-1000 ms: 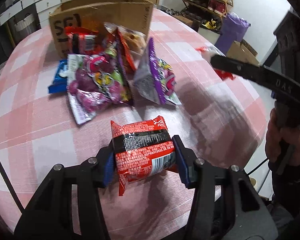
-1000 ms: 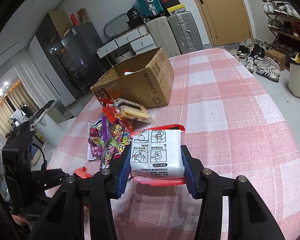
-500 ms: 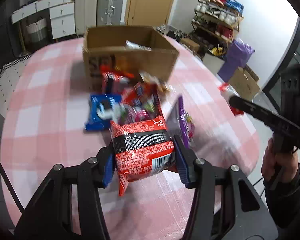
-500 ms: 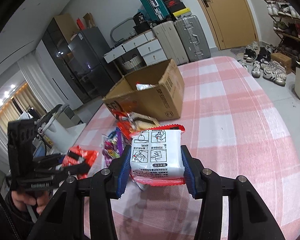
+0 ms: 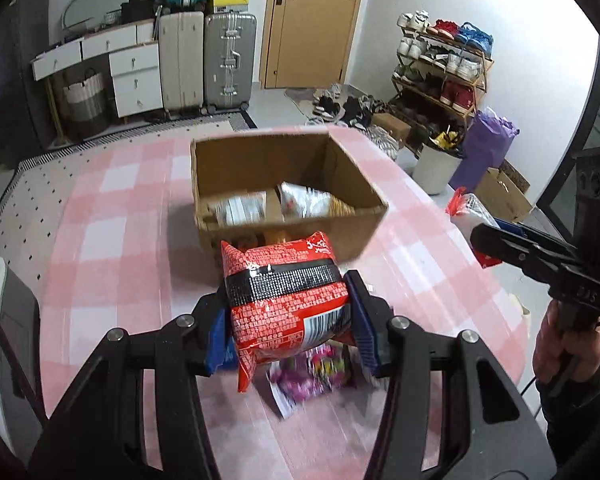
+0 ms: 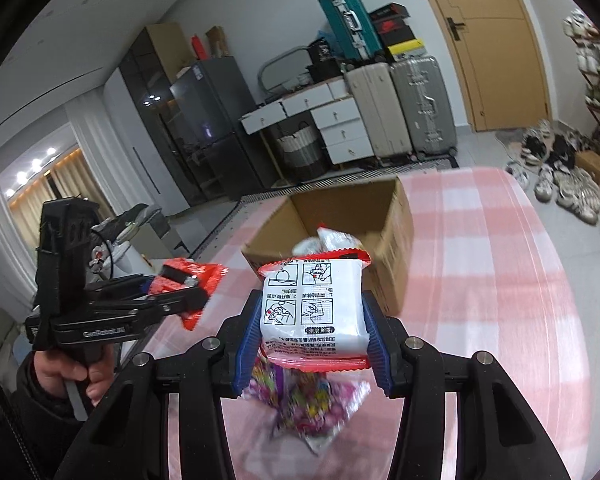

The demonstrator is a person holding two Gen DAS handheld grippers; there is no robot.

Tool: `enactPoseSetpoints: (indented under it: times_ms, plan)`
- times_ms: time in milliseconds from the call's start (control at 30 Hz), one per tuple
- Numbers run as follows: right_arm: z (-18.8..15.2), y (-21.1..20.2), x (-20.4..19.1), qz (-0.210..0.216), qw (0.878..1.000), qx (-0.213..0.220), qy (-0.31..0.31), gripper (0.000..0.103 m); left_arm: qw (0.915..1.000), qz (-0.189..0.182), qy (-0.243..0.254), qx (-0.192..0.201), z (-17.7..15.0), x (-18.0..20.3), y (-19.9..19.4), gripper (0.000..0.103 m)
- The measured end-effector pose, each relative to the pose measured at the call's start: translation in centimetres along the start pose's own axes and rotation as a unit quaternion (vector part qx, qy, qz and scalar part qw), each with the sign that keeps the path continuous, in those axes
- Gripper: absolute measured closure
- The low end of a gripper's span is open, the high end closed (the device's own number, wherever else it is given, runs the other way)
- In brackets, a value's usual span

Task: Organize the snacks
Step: 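Carry red pack with left gripper while right gripper carries white packet over box, then open both grippers to drop the red pack and white packet into box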

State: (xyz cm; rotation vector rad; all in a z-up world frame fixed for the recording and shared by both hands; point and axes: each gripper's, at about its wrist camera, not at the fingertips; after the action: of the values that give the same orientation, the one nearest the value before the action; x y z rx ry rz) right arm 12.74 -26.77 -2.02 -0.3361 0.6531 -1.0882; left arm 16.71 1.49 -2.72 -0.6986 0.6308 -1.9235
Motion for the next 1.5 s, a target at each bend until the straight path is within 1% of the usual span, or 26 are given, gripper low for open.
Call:
enactPoseSetpoints:
  times_ms: [267,567,833,1000,1267,1500]
  plan:
    - [4.7,1.8,-0.6,0.021,1.000,0.003,-0.011,0.055,1.0000,0.003,-0.004,0.007,4.8,-0.8,1.2,0.055]
    - [9.1,3.6,-1.3,0.030,0.999,0.006,-0.027,0.055,1.0000,0.004,0.000,0.004,9.8,-1.2,2.6,0.055]
    - [12.0,4.9,-1.6,0.031,0.999,0.013,-0.037,0.055,0.9999,0.012,0.004,-0.003,12.7,-1.9,4.8,0.055]
    - [12.7,6.7,-1.6,0.030,0.999,0.007,-0.031,0.055,0.9999,0.007,-0.005,-0.008,12.7,-2.7,6.3,0.055]
    - [12.0,10.1,-1.5,0.017,0.999,-0.013,-0.042,0.055,0.9994,0.000,-0.026,-0.024,12.1,-4.9,10.0,0.054]
    - [11.3,13.0,-0.1,0.007,0.999,-0.030,-0.035,0.055,0.9983,-0.010,-0.043,-0.039,11.8,-6.5,13.2,0.054]
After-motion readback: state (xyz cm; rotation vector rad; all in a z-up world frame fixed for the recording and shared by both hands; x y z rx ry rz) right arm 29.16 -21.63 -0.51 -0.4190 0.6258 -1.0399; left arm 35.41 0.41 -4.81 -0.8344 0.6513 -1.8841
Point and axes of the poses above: each gripper's, at about its wrist camera, not at the fingertips, and y roughly the way its jaws point, x to its right, z to its top, and after that the axes turned 6 degrees about -z, right-handed
